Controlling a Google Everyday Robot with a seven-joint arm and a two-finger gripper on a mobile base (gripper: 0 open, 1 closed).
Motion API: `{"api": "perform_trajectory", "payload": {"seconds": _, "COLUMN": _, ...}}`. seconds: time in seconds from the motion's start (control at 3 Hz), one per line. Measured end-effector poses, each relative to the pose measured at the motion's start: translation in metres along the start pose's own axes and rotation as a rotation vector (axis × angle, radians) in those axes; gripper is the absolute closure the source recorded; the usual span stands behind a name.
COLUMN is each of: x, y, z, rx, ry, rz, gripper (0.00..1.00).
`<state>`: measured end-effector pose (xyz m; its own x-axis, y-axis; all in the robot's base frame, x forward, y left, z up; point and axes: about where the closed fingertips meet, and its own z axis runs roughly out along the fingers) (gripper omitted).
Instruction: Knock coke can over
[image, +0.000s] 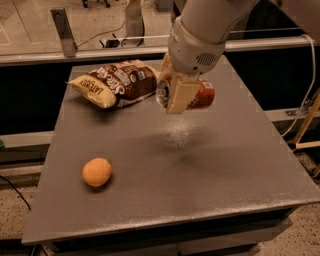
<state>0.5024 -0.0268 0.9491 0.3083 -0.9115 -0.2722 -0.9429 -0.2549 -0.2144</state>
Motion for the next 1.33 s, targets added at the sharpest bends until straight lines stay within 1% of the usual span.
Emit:
{"api": "perform_trajectory", "payload": {"seconds": 0.33, "x": 0.012, "y": 0.009, "z": 0.02, "rx": 0.01, "ry": 0.19, "rz": -0.009, "gripper": 1.0}}
{"api": "perform_trajectory", "payload": {"seconds": 0.67, "x": 0.037, "y": 0.019, "z": 0.043, "rx": -0.046, "ry": 0.336, "rz": -0.034, "gripper": 0.82}}
{"api": "perform_trajectory", "payload": {"seconds": 1.0, "x": 0.058, "y": 0.025, "z": 0.065, "rx": -0.118, "ry": 0.36, "rz": -0.028, "gripper": 0.59}}
{"api": "perform_trajectory", "payload": {"seconds": 1.33, "x": 0.064, "y": 0.031, "z": 0.08, "rx": -0.161, "ry": 0.312, "rz": -0.005, "gripper": 0.36}}
